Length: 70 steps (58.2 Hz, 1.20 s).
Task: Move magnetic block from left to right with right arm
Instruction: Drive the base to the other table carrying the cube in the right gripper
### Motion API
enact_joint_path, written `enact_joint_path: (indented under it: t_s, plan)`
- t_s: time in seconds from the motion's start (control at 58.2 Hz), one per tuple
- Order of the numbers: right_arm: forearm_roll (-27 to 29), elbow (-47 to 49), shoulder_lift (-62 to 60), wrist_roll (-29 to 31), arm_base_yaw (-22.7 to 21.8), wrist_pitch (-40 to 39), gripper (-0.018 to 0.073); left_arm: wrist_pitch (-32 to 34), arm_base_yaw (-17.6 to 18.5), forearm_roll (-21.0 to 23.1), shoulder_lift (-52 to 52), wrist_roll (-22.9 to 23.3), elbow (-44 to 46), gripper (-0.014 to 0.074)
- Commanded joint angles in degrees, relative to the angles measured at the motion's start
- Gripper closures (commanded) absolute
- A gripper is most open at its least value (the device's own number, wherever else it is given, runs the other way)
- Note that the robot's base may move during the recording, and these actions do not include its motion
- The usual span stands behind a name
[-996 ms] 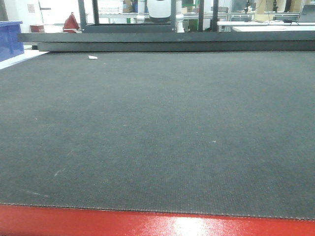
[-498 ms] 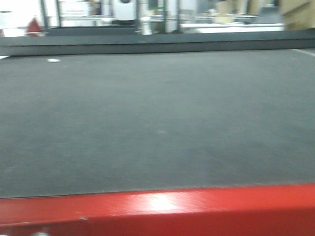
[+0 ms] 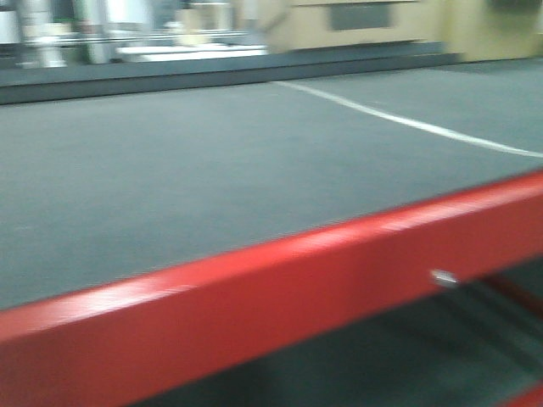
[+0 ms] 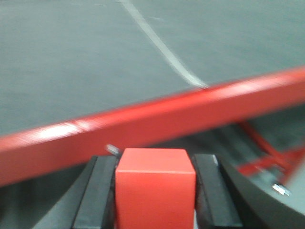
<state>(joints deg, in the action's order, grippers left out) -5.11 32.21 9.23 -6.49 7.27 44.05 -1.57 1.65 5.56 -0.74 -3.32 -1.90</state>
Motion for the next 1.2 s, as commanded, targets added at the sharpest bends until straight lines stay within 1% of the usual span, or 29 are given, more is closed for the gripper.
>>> enact_joint_path:
  t_s: [0.0, 1.185]
  plan:
    - [-0.9, 1.6, 0.8, 0.6, -0.3, -4.6, 0.0285, 4.8, 0.0, 0.3, -0.8, 0.3, -0.5, 0.0722]
    - [-0.9, 1.6, 0.8, 0.6, -0.3, -4.5, 0.0285, 4.8, 0.0, 0.3, -0.8, 0.3, -0.5, 0.0722]
